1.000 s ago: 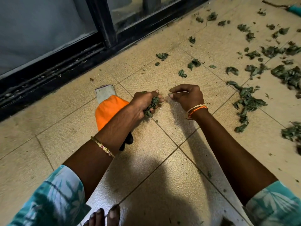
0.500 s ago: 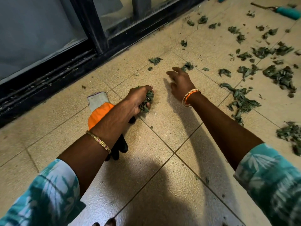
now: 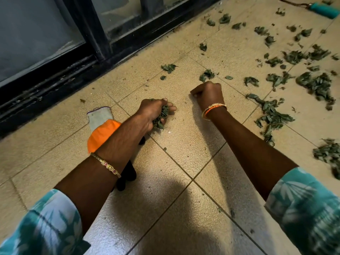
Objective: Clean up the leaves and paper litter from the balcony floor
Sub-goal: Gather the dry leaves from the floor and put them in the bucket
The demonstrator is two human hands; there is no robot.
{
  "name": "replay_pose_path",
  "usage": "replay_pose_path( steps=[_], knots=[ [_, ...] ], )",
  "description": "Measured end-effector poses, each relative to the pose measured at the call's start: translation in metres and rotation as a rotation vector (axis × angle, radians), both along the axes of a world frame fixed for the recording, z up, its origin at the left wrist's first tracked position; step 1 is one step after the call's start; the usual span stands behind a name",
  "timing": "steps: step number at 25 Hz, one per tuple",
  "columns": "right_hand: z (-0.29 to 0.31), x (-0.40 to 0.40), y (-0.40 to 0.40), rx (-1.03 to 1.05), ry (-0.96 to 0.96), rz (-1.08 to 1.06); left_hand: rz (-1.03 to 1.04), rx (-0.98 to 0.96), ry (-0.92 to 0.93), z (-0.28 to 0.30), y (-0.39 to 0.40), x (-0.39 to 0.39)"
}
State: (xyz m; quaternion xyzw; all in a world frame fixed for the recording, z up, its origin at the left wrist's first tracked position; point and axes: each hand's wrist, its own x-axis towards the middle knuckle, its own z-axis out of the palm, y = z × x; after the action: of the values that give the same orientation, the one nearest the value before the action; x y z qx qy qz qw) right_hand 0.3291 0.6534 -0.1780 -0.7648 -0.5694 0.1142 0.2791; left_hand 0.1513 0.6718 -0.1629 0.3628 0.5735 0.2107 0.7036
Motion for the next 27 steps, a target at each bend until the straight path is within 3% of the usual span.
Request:
replay_pose_path(
  steps=[3, 4, 9, 11, 14, 17, 19, 21, 27],
  knots=[
    [0.021, 0.001, -0.013, 0.006, 0.657, -0.143, -0.065, -0.008, -0.036, 0.001, 0.002, 0.006],
    [0.027, -0.001, -0.019, -0.014, 0.785, -0.132, -0.095, -0.019, -0.059, 0.003, 0.002, 0.008],
    [0.041, -0.017, -0.031, -0.122, 1.043, -0.118, -0.232, -0.018, -0.129, 0.009, -0.004, 0.025],
    [0.037, -0.015, -0.022, -0.119, 0.892, -0.094, -0.205, 0.023, -0.071, 0.007, -0.001, 0.027],
    [0.03, 0.005, 0.001, -0.026, 0.325, -0.075, -0.104, 0.039, -0.034, 0.004, 0.009, 0.02],
    [0.011, 0.029, 0.025, -0.22, -0.103, 0.059, -0.056, 0.025, -0.019, -0.002, 0.018, 0.013],
    [-0.003, 0.035, 0.036, -0.272, -0.188, 0.136, -0.027, 0.035, 0.012, -0.004, 0.021, 0.014],
    [-0.013, 0.036, 0.041, -0.169, -0.207, 0.182, 0.017, 0.056, 0.019, -0.002, 0.023, 0.016],
    [-0.018, 0.039, 0.039, 0.022, -0.367, 0.091, 0.113, 0.07, 0.051, 0.003, 0.03, 0.019]
  ],
)
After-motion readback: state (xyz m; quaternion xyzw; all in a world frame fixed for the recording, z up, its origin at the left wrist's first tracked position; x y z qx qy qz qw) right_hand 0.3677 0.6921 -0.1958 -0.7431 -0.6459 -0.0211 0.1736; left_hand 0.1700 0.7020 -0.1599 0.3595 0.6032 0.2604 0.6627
